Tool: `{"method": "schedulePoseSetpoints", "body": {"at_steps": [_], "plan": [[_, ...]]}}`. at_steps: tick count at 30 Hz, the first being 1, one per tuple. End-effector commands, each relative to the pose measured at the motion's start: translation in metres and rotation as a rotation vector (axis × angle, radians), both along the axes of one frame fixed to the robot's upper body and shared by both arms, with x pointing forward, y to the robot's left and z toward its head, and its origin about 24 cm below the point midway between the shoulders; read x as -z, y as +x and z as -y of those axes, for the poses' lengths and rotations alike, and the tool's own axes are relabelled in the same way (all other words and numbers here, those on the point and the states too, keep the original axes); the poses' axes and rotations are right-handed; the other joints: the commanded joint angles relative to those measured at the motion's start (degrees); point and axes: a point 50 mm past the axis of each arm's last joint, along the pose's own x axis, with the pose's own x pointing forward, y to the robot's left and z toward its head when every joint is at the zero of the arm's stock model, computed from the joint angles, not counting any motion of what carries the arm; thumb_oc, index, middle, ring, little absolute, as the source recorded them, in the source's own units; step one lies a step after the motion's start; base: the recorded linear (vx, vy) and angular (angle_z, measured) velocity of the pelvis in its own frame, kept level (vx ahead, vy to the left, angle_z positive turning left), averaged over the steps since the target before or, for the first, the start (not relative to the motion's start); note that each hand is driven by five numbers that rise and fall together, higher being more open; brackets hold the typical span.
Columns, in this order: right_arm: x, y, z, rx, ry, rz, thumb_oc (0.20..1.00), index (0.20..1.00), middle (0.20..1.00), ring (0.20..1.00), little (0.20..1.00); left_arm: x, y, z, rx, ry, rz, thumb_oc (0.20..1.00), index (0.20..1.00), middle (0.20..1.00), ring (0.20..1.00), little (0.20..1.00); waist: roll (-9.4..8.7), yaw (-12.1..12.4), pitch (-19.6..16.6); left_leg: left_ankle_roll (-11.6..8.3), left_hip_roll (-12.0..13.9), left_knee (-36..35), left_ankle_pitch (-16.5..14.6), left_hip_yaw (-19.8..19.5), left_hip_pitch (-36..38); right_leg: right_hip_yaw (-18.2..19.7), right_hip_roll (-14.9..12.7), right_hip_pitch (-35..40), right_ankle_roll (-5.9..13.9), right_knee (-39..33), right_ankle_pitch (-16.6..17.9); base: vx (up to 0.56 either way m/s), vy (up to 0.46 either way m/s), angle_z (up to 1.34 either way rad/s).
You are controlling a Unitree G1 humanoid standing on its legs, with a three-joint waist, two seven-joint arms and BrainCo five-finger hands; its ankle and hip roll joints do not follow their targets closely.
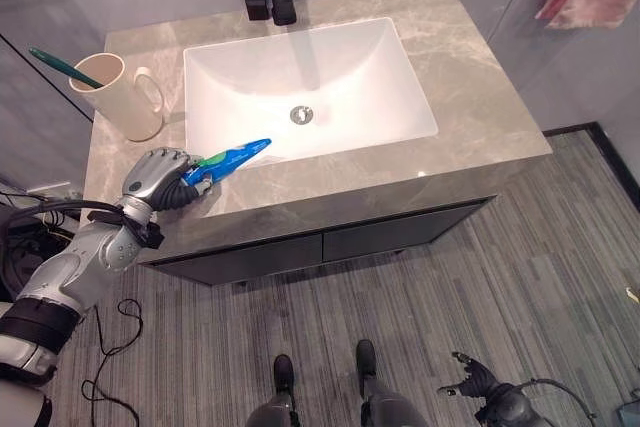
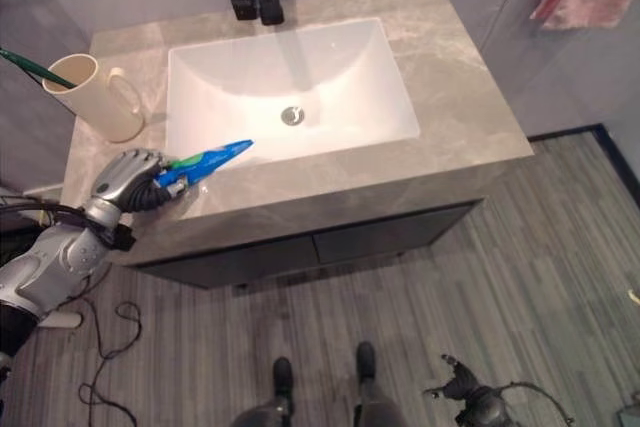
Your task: Put brush and paste in cup on sink, flatten towel.
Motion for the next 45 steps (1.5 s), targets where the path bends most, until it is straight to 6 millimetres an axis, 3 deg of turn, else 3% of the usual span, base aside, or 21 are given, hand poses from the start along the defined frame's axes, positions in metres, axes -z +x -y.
{"method": "schedulePoseSetpoints", "body": {"at_steps": [1,2,3,5,17,19,20,22,31,33,37,40,41,42,43,45], "plan": [[-0.005,0.005,0.0,-0.004,0.003,0.057,1.0,1.0,1.0,1.0,1.0,0.056,-0.022,0.008,0.056,0.083,-0.209,0.2,0.2,0.2,0.2,0.2,-1.36,-0.1,-2.1,-2.03,2.2,0.2,0.2,-4.2,-1.9,-1.1,-5.8,-2.9,5.56,0.4,2.0,0.0,0.0,0.0],[0.001,-0.011,0.006,0.123,0.014,0.023,1.0,1.0,1.0,1.0,1.0,0.054,-0.023,0.005,0.043,0.09,-0.19,0.2,0.2,0.2,0.2,0.2,-1.35,0.0,-2.7,-2.09,2.4,0.2,-0.1,-4.4,-0.8,-1.3,-5.8,-1.8,5.61,0.4,1.7,0.12,-0.035,0.0],[0.008,-0.034,0.014,0.307,0.019,-0.027,1.0,1.0,1.0,1.0,1.0,0.041,-0.022,-0.002,0.03,0.168,-0.108,0.2,0.2,0.2,0.2,0.2,-1.42,0.2,-4.5,-2.24,2.6,0.2,-0.6,-4.4,1.3,-1.9,-5.7,0.4,5.58,0.4,1.0,0.14,-0.043,0.0],[0.009,-0.049,0.021,0.419,0.017,-0.052,1.0,1.0,1.0,1.0,1.0,0.025,-0.02,-0.008,0.032,0.308,-0.036,0.2,0.2,0.2,0.2,0.2,-1.6,0.0,-6.0,-2.39,2.7,0.2,-1.0,-4.5,3.2,-2.4,-5.7,2.5,5.69,0.4,0.5,0.07,-0.022,0.07],[0.01,-0.049,0.02,0.421,0.019,-0.052,1.0,1.0,1.0,1.0,1.0,0.025,-0.02,-0.008,0.033,0.312,-0.034,0.2,0.2,0.2,0.2,0.2,-1.69,0.1,-5.6,-2.41,2.7,0.2,-1.1,-4.6,3.6,-2.5,-5.7,3.0,5.7,0.4,0.4,0.0,0.0,0.04],[0.009,-0.051,0.023,0.481,0.033,-0.039,1.0,1.0,1.0,1.0,1.0,0.017,-0.019,-0.011,0.031,0.369,-0.002,0.2,0.2,0.2,0.2,0.2,-1.7,-0.1,-6.5,-2.45,2.8,0.2,-1.2,-4.5,4.1,-2.5,-5.7,3.6,5.73,0.4,0.3,0.0,0.0,0.0],[-0.017,-0.005,0.045,0.755,0.15,0.313,1.0,1.0,1.0,1.0,1.0,-0.052,-0.006,-0.024,-0.036,0.518,0.315,0.2,0.2,0.2,0.2,0.2,-2.55,-0.6,-9.5,-2.58,2.7,0.2,-1.1,-4.1,7.2,-2.6,-5.7,6.8,5.78,0.4,0.5,0.0,0.0,0.0],[-0.033,0.015,0.051,0.733,0.162,0.431,1.0,1.0,1.0,1.0,1.0,-0.069,-0.005,-0.023,-0.049,0.518,0.4,0.2,0.2,0.2,0.2,0.2,-2.84,-0.8,-10.0,-2.6,2.8,0.2,-1.6,-4.0,8.1,-2.6,-5.7,7.6,5.94,0.4,0.2,0.02,0.02,-0.07],[-0.084,0.058,0.069,0.647,0.111,0.695,1.0,1.0,1.0,1.0,1.0,-0.106,-0.003,-0.018,-0.098,0.486,0.579,0.2,0.2,0.2,0.2,0.2,-3.17,-1.4,-11.0,-2.51,2.7,0.2,-1.9,-3.9,9.1,-2.6,-5.8,9.0,6.03,0.4,0.0,0.0,0.004,0.01],[-0.116,0.087,0.059,0.557,0.172,0.86,1.0,1.0,1.0,1.0,1.0,-0.124,-0.001,-0.015,-0.111,0.506,0.641,0.2,0.2,0.2,0.2,0.2,-3.05,-1.6,-11.3,-2.41,2.7,0.2,-1.9,-3.7,9.2,-2.7,-5.8,8.9,6.04,0.4,0.1,0.0,0.006,-0.02],[-0.14,0.1,0.052,0.484,0.203,0.971,1.0,1.0,1.0,1.0,1.0,-0.134,0.001,-0.012,-0.114,0.522,0.68,0.2,0.2,0.2,0.2,0.2,-2.99,-1.7,-11.5,-2.29,2.6,0.2,-2.0,-3.6,9.4,-2.6,-5.8,9.0,6.08,0.4,0.2,0.0,0.0,0.0],[-0.174,0.117,0.044,0.398,0.219,1.117,1.0,1.0,1.0,1.0,1.0,-0.143,0.002,-0.008,-0.112,0.522,0.719,0.2,0.2,0.2,0.2,0.2,-2.9,-1.8,-11.9,-2.24,2.6,0.2,-2.0,-3.6,9.5,-2.6,-5.8,9.1,6.1,0.4,0.1,0.0,0.0,0.0],[-0.185,0.121,0.043,0.366,0.202,1.156,1.0,1.0,1.0,1.0,1.0,-0.147,0.002,-0.005,-0.107,0.523,0.734,0.2,0.2,0.2,0.2,0.2,-2.92,-1.8,-12.0,-2.2,2.7,0.2,-2.0,-3.6,9.5,-2.6,-5.8,9.1,6.11,0.4,0.0,0.0,0.0,0.0],[-0.208,0.129,0.042,0.275,0.122,1.223,1.0,1.0,1.0,1.0,1.0,-0.152,0.002,-0.002,-0.098,0.527,0.755,0.2,0.2,0.2,0.2,0.2,-2.9,-1.6,-12.2,-2.15,2.6,0.2,-2.1,-3.6,9.6,-2.6,-5.8,9.2,6.11,0.4,0.0,0.0,0.0,0.0],[-0.208,0.129,0.042,0.275,0.118,1.224,1.0,1.0,1.0,1.0,1.0,-0.153,0.002,-0.002,-0.098,0.526,0.757,0.2,0.2,0.2,0.2,0.2,-2.86,-1.6,-12.1,-2.15,2.6,0.2,-2.1,-3.6,9.6,-2.6,-5.8,9.2,6.12,0.4,0.0,0.0,0.0,0.0],[-0.244,0.143,0.036,0.14,0.011,1.326,1.0,1.0,1.0,1.0,1.0,-0.162,0.001,0.004,-0.089,0.52,0.8,0.2,0.2,0.2,0.2,0.2,-2.78,-1.5,-12.4,-2.16,2.5,0.2,-2.2,-3.6,9.6,-2.6,-5.8,9.3,6.15,0.4,-0.1,0.0,0.0,0.0]]}}
